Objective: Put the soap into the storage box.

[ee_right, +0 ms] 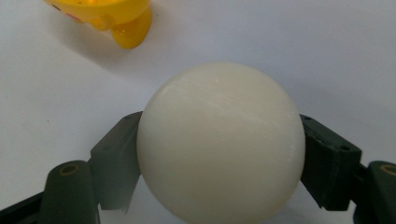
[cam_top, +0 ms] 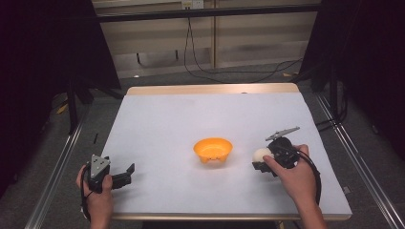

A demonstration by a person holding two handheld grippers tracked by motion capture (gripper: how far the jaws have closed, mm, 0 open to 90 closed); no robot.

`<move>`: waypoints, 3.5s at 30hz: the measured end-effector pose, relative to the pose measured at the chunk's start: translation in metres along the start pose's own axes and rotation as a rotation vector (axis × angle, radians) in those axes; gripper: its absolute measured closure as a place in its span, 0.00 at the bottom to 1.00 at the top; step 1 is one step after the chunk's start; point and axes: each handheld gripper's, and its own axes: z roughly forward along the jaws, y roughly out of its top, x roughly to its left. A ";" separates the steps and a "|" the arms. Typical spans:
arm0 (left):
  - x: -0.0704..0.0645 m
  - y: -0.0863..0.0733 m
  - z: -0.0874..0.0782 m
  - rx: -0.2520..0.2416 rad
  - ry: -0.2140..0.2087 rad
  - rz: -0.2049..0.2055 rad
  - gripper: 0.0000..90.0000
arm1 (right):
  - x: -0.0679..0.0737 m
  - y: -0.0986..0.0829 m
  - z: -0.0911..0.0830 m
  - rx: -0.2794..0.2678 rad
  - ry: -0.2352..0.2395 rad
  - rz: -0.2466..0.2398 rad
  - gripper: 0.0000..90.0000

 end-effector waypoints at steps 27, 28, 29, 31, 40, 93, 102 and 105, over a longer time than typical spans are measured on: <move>0.000 0.000 0.000 0.001 -0.004 0.002 0.03 | 0.018 0.038 0.003 0.007 0.024 -0.057 0.27; 0.000 0.000 0.000 0.002 -0.004 0.002 0.03 | 0.018 0.039 0.003 0.005 0.026 -0.060 0.27; 0.000 0.000 0.000 0.002 -0.005 0.000 0.03 | 0.018 0.040 0.003 0.007 0.028 -0.060 0.27; -0.001 0.000 0.001 0.005 0.000 0.000 0.03 | 0.018 0.042 0.003 0.006 0.032 -0.065 0.27; -0.002 0.001 0.002 0.015 0.000 0.009 0.03 | 0.026 0.053 0.005 0.003 0.035 -0.090 0.27; 0.001 0.001 0.003 0.026 -0.010 0.004 0.03 | 0.066 0.107 0.033 0.026 0.099 -0.158 0.27; 0.000 0.001 0.003 0.026 -0.008 0.001 0.03 | 0.075 0.112 0.044 0.040 0.113 -0.170 0.27; 0.000 0.001 0.003 0.027 -0.008 0.001 0.03 | 0.078 0.113 0.048 0.042 0.113 -0.163 0.27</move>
